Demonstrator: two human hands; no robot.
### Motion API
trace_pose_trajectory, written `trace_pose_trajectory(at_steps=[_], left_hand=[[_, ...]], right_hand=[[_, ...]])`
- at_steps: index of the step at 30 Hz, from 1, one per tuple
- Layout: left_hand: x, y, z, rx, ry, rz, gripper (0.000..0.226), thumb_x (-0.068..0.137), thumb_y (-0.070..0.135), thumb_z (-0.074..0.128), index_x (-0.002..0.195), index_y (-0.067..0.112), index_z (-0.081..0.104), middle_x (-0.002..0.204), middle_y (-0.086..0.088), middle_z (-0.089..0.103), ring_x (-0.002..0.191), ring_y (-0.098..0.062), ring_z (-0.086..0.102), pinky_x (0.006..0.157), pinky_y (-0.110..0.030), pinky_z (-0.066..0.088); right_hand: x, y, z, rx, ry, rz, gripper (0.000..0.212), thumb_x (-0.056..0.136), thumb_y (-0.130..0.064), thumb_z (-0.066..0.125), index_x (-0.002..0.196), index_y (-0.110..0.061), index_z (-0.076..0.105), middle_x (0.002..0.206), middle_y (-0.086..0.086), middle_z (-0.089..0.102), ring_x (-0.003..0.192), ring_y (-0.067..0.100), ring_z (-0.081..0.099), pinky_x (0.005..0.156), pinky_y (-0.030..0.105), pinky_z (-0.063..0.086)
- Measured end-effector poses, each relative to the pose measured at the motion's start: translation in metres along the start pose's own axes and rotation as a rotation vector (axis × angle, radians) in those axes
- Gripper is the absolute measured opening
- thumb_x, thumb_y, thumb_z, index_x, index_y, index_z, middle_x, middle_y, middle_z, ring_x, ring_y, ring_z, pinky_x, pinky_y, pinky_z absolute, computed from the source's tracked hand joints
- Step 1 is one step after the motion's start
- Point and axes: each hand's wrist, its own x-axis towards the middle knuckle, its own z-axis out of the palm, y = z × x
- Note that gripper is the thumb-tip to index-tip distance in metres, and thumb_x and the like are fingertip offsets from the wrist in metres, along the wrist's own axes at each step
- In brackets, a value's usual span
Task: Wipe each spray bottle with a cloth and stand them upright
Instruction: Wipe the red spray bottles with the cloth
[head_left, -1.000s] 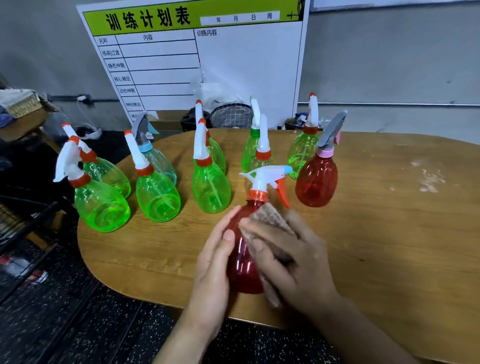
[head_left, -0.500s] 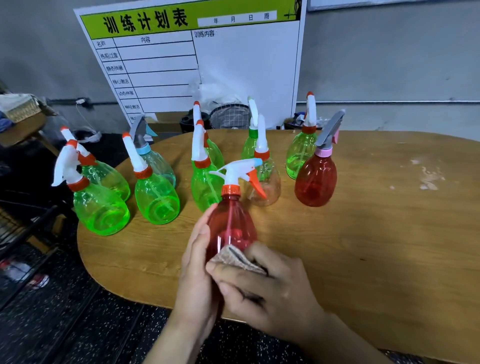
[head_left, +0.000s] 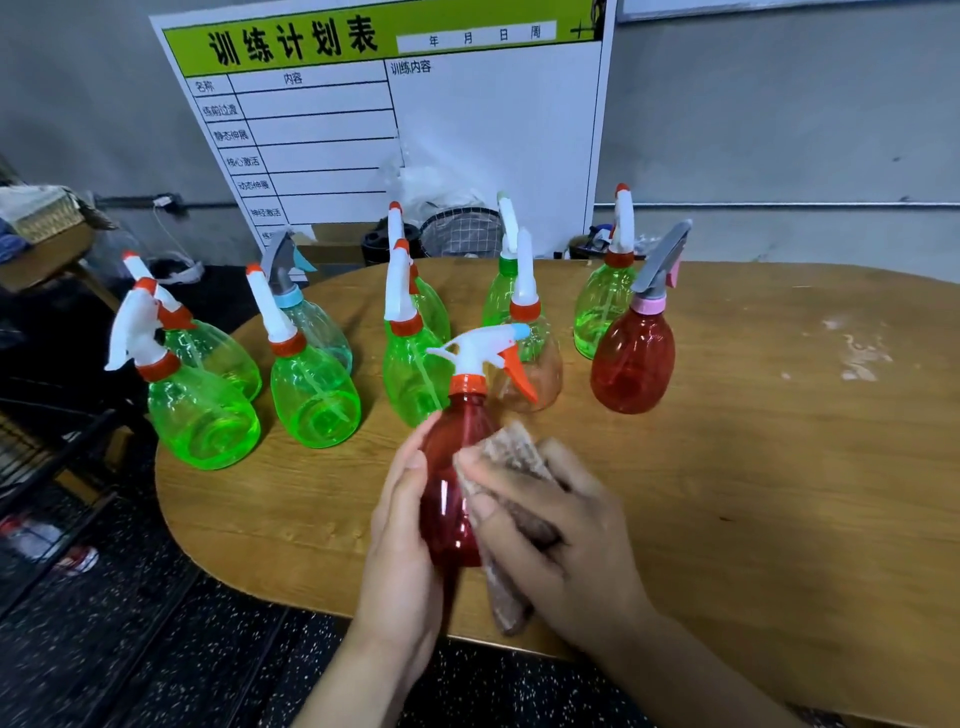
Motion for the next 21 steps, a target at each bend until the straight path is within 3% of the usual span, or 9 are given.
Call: trace_pose_trajectory(at_steps=[4,7,10,14,17,19,21], left_hand=[[-0.001,0.005,-0.002,-0.015,0.029,0.0,0.045,0.101,0.044,0.045,0.137,0.031,0.068,0.136,-0.009,0.071,0.126,-0.027,0.067,0.112,-0.048,0.047],[-0.003,0.003,-0.001,0.017,0.005,0.008,0.037,0.108,0.043,0.046,0.136,0.033,0.068,0.136,-0.009,0.071,0.129,-0.031,0.066,0.118,-0.055,0.042],[-0.007,-0.001,0.001,0.069,-0.075,0.041,0.049,0.097,0.053,0.061,0.14,0.029,0.065,0.141,-0.013,0.067,0.136,-0.033,0.06,0.121,-0.061,0.037],[-0.008,-0.005,0.001,0.178,-0.172,0.06,0.077,0.077,0.064,0.084,0.143,0.031,0.063,0.145,-0.005,0.065,0.139,-0.026,0.059,0.119,-0.053,0.041],[-0.008,-0.006,0.003,0.155,-0.176,0.051,0.083,0.072,0.047,0.092,0.145,0.028,0.058,0.141,-0.007,0.068,0.134,-0.026,0.063,0.118,-0.046,0.046],[-0.008,-0.006,0.005,0.13,-0.147,0.06,0.073,0.076,0.034,0.086,0.143,0.03,0.059,0.138,-0.008,0.07,0.131,-0.027,0.065,0.116,-0.046,0.047],[-0.008,-0.004,0.007,0.081,-0.115,0.049,0.064,0.081,0.03,0.082,0.141,0.033,0.059,0.137,-0.008,0.07,0.128,-0.029,0.066,0.111,-0.048,0.05]], right_hand=[[-0.012,-0.007,0.008,-0.097,-0.107,-0.22,0.024,0.093,-0.025,0.077,0.117,-0.029,0.08,0.09,-0.005,0.059,0.072,0.006,0.058,0.061,0.026,0.053],[-0.01,-0.003,0.002,-0.139,-0.086,-0.256,0.023,0.095,-0.028,0.074,0.117,-0.031,0.08,0.091,-0.002,0.062,0.07,0.011,0.061,0.056,0.031,0.054],[-0.002,0.003,-0.008,-0.084,-0.007,-0.114,0.025,0.098,-0.03,0.068,0.121,-0.032,0.077,0.098,-0.001,0.062,0.075,0.012,0.065,0.06,0.033,0.056],[0.006,0.007,-0.017,0.021,0.081,0.059,0.027,0.1,-0.026,0.062,0.122,-0.023,0.077,0.109,-0.002,0.066,0.095,0.007,0.068,0.077,0.025,0.055],[0.009,0.005,-0.016,0.111,0.067,0.126,0.026,0.101,-0.02,0.063,0.123,-0.018,0.077,0.104,-0.007,0.063,0.092,0.007,0.067,0.078,0.016,0.049],[0.01,0.006,-0.014,0.221,0.096,0.196,0.026,0.101,-0.015,0.063,0.123,-0.017,0.076,0.1,-0.001,0.063,0.084,0.012,0.065,0.07,0.021,0.049],[0.011,0.008,-0.015,0.322,0.146,0.275,0.029,0.101,-0.011,0.058,0.122,-0.018,0.076,0.103,0.011,0.066,0.088,0.022,0.066,0.072,0.028,0.054]])
